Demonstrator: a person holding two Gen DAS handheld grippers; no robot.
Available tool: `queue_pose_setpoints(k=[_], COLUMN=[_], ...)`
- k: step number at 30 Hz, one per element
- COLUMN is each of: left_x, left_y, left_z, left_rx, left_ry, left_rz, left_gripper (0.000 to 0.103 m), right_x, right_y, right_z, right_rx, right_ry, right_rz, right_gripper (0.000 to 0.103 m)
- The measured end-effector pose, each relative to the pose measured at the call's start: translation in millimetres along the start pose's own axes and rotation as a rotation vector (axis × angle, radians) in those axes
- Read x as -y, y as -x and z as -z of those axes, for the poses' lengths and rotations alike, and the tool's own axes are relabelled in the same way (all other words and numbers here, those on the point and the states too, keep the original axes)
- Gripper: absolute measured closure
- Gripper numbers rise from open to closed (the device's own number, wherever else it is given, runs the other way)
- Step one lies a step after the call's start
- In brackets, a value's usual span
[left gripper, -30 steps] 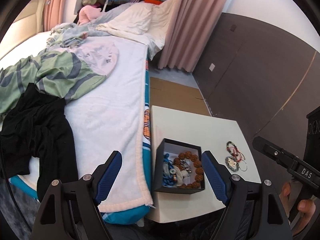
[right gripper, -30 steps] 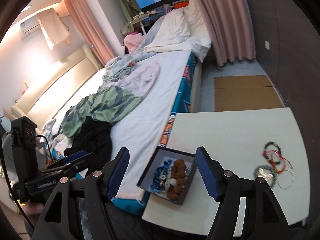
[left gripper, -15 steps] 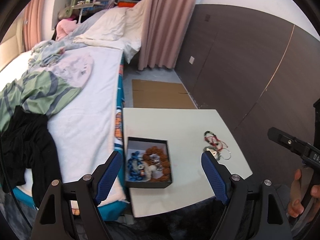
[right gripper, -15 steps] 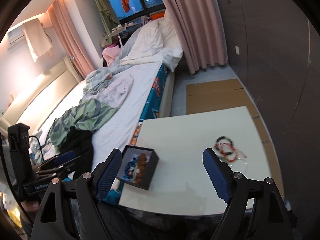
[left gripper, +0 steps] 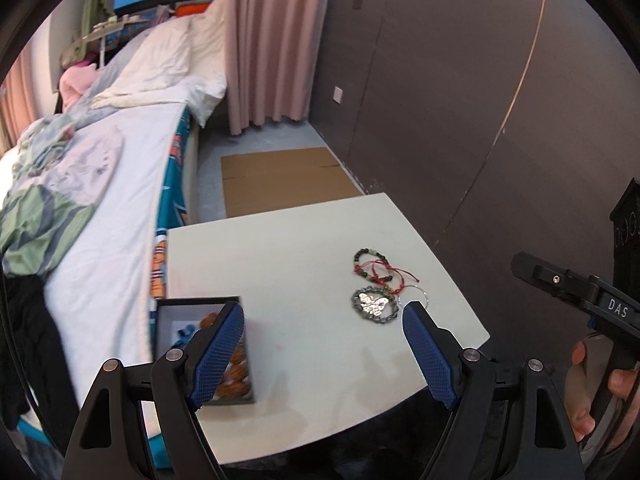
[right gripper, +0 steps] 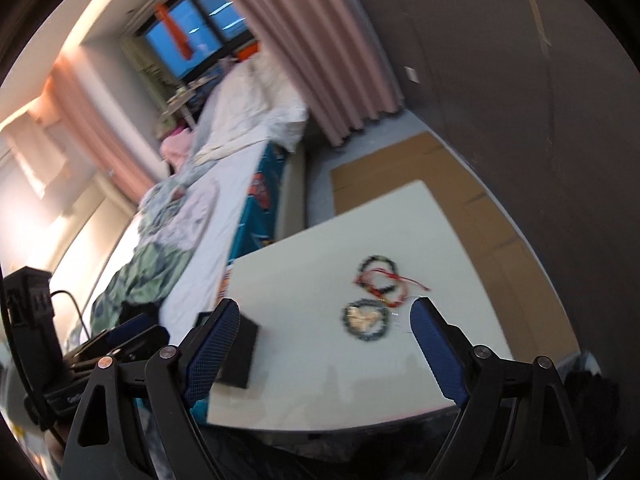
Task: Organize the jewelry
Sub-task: 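Withdraw both open grippers from the box toward the remaining jewelry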
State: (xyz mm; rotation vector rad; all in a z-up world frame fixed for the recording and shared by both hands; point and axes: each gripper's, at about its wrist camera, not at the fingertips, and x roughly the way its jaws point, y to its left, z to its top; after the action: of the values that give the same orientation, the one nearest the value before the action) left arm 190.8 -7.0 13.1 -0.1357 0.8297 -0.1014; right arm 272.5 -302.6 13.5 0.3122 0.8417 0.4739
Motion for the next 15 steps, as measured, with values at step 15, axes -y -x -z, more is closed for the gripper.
queue_pose_setpoints(k=[15], left_x=[47], left_y=[-117], left_z=[-2], left_rx=[-0.188], left_ry=[-0.070], left_rz=[0.018], left_gripper=[0.048], right_x=[82], right_y=[-42], right_z=[-1], right_rx=[-0.040], right_ry=[-0.099], right_rz=[0.051], right_gripper=[0.016])
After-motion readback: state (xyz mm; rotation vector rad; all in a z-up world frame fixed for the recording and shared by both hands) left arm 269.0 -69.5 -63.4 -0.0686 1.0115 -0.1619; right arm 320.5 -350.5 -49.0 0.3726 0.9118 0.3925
